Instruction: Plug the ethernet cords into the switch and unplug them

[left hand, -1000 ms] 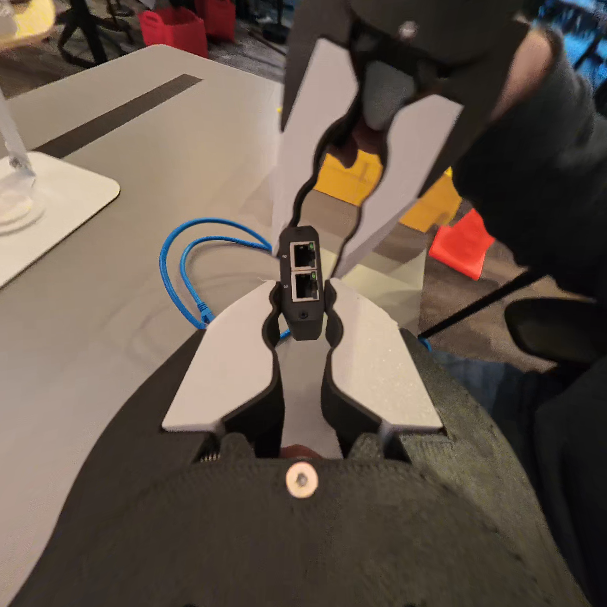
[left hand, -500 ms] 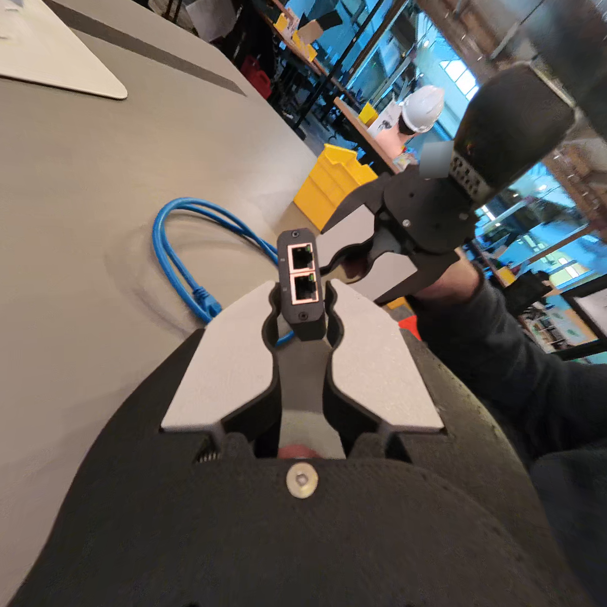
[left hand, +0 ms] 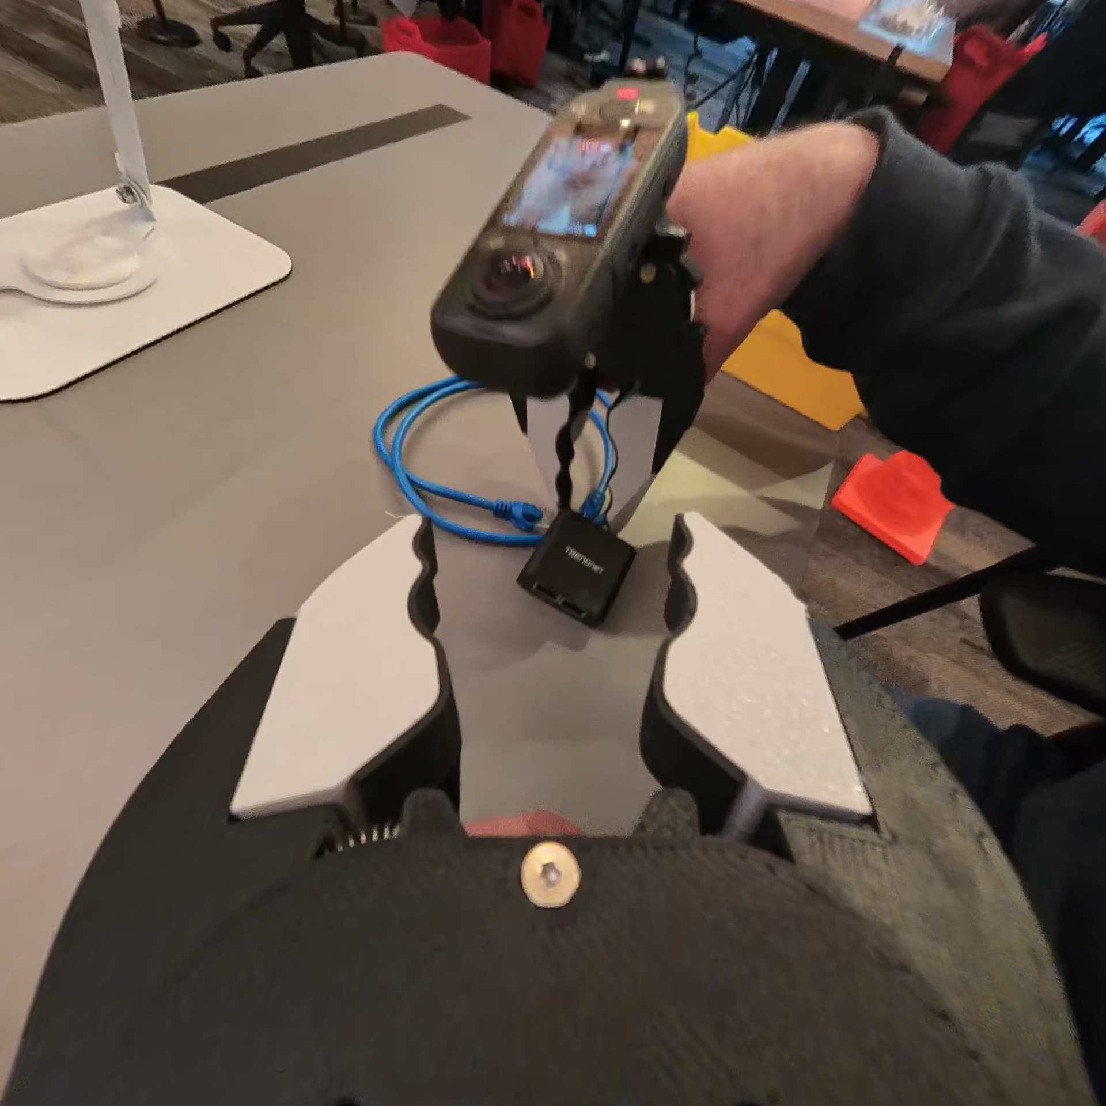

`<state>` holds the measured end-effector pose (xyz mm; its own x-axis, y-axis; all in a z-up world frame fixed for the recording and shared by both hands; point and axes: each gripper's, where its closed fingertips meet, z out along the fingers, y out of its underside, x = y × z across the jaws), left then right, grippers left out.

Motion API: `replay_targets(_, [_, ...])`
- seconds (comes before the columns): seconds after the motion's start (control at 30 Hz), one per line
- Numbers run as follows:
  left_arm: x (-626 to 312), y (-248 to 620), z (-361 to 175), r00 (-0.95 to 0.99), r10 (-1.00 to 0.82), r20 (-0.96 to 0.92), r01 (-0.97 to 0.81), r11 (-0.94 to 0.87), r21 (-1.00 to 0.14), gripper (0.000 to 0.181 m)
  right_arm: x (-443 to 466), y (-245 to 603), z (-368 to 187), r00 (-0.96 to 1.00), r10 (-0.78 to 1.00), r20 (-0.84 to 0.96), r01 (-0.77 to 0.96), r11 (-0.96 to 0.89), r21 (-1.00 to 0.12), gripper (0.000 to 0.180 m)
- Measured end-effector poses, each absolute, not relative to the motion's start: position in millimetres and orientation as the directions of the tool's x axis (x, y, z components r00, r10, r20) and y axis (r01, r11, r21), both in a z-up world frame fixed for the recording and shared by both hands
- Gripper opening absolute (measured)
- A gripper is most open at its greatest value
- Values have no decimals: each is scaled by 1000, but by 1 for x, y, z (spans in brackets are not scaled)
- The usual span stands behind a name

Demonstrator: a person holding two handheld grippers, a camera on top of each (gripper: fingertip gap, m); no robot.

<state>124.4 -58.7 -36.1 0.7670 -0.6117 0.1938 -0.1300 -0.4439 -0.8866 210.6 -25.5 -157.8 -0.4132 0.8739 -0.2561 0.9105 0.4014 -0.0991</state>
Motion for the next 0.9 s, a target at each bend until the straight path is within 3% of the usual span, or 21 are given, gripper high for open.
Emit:
replay_targets(0.07, [121, -65, -34, 776, -613, 150, -172, -434, -884, 74, 208, -22, -155, -386, 893, -231, 922, 364, -134, 52])
replay_targets(0.2, [87, -77, -9, 808, -584, -80, -334, -343, -878, 70, 206, -16, -145, -358, 925, -127, 921, 328, -209, 62])
replay_targets(0.33, [8, -103, 36, 839, -468, -277, -453, -318, -833, 64, 198, -13, -126, -326, 945, 8, 886, 308, -346, 61])
replay_targets(0.43, [-75, -131, 45, 846, -335, -415, -529, -430, -731, 58, 196, -18, -111, -298, 953, 53, 853, 291, -433, 56])
replay_targets(0.57, [-154, -160, 11, 826, -304, -475, -555, -587, -590, 50, 194, -26, -105, -293, 953, 81, 827, 295, -479, 55])
replay_targets(0.73, [-207, -178, -60, 758, -392, -521, -602, -728, -328, 43, 189, -33, -108, -297, 951, 91, 806, 300, -510, 55])
replay_targets(0.9, [-221, -176, -86, 731, -434, -527, -624, -737, -259, 35, 189, -37, -112, -308, 946, 103, 802, 316, -506, 55])
